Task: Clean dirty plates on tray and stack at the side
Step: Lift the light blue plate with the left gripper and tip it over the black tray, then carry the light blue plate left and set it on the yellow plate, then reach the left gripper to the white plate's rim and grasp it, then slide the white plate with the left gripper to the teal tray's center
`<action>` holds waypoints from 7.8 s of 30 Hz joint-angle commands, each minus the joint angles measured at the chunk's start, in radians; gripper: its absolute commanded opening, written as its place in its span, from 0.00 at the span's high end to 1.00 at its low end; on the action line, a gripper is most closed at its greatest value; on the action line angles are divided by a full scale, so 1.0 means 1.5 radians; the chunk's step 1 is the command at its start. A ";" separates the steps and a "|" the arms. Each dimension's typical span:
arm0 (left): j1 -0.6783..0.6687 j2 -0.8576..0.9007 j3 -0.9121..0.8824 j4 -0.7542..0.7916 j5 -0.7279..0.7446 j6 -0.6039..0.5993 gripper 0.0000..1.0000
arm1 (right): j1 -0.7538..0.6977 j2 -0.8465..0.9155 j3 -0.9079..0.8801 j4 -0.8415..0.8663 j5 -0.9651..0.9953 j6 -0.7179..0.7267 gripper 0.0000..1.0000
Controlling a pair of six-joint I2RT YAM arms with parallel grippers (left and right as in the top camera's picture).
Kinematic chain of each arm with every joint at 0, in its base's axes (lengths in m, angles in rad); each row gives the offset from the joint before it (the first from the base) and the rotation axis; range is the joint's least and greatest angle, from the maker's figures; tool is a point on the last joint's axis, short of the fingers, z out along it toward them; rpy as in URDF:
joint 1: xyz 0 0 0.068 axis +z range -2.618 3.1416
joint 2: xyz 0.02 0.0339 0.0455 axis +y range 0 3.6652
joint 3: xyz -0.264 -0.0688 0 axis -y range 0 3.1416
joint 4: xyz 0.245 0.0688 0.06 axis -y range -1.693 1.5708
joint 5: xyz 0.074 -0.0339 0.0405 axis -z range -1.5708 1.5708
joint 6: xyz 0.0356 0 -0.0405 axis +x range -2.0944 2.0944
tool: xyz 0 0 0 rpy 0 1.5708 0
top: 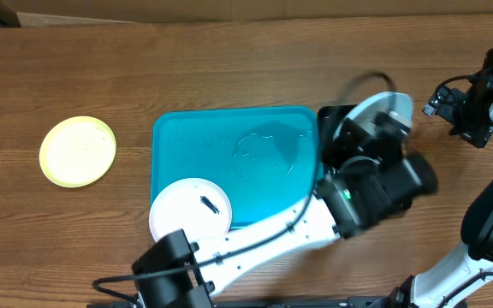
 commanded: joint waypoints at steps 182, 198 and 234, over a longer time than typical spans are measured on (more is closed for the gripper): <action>0.847 -0.390 -0.603 -0.323 0.737 -0.258 0.48 | -0.001 -0.006 0.018 0.002 -0.001 0.003 0.00; 0.843 -0.390 -0.671 -0.280 0.733 -0.257 0.73 | -0.001 -0.006 0.018 0.002 -0.001 0.003 0.00; 0.655 -0.354 -0.590 -0.057 0.900 -0.386 0.96 | -0.001 -0.006 0.018 0.002 -0.001 0.003 0.00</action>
